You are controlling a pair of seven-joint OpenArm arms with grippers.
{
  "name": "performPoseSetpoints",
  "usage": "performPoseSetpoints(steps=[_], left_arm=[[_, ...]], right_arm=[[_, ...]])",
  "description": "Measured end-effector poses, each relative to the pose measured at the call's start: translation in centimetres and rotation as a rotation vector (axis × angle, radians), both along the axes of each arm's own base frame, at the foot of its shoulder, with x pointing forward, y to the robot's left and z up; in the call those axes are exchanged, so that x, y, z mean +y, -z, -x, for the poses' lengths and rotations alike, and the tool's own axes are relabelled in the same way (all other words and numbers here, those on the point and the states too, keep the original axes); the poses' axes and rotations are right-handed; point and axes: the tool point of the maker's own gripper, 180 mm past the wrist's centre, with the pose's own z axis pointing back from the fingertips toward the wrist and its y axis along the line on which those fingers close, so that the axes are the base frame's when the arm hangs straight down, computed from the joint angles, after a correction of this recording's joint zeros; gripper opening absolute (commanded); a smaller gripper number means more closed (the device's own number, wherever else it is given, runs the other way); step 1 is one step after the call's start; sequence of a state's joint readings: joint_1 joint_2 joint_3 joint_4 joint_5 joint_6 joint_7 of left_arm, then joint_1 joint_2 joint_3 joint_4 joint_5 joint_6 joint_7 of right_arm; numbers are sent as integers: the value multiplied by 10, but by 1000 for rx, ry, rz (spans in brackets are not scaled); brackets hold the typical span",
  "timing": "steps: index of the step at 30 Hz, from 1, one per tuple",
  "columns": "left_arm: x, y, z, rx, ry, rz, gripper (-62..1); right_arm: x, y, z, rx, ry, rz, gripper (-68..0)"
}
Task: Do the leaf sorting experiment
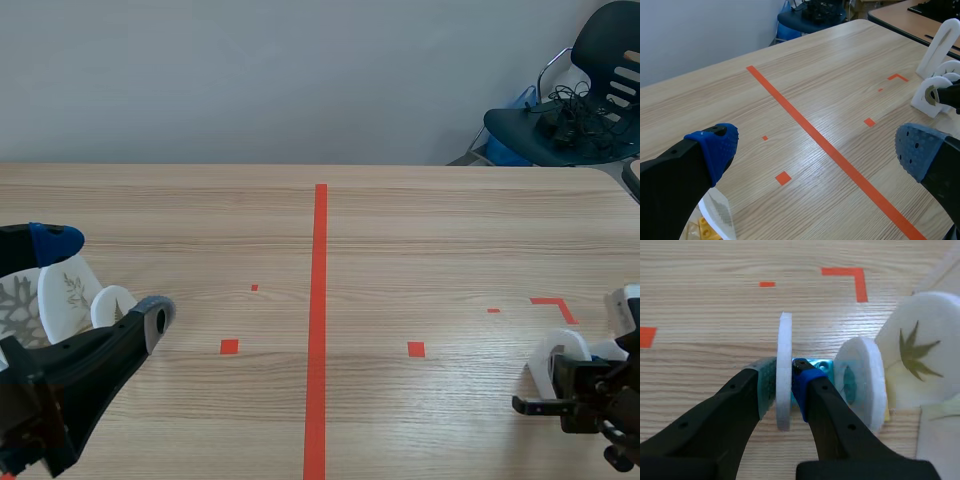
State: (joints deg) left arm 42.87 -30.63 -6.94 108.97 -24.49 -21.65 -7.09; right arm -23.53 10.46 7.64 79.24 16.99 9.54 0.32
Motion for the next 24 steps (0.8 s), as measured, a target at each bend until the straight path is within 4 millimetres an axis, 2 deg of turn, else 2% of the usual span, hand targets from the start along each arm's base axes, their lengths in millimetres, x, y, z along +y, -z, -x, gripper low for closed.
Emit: performPoseSetpoints(steps=[5, 7, 14, 21, 24], left_arm=[[0, 0, 0, 0, 0, 0, 14], [0, 0, 0, 0, 0, 0, 14], [0, 0, 0, 0, 0, 0, 14], [0, 0, 0, 0, 0, 0, 14], [0, 0, 0, 0, 0, 0, 14]], right_arm=[[-29, -4, 0, -12, 76, 32, -598], [-35, -6, 0, -17, 90, 38, -590], [-34, -7, -1, -24, 87, 37, -453], [-34, -13, -8, -56, 85, 37, -398], [-31, -26, -15, -85, 73, 43, -399]])
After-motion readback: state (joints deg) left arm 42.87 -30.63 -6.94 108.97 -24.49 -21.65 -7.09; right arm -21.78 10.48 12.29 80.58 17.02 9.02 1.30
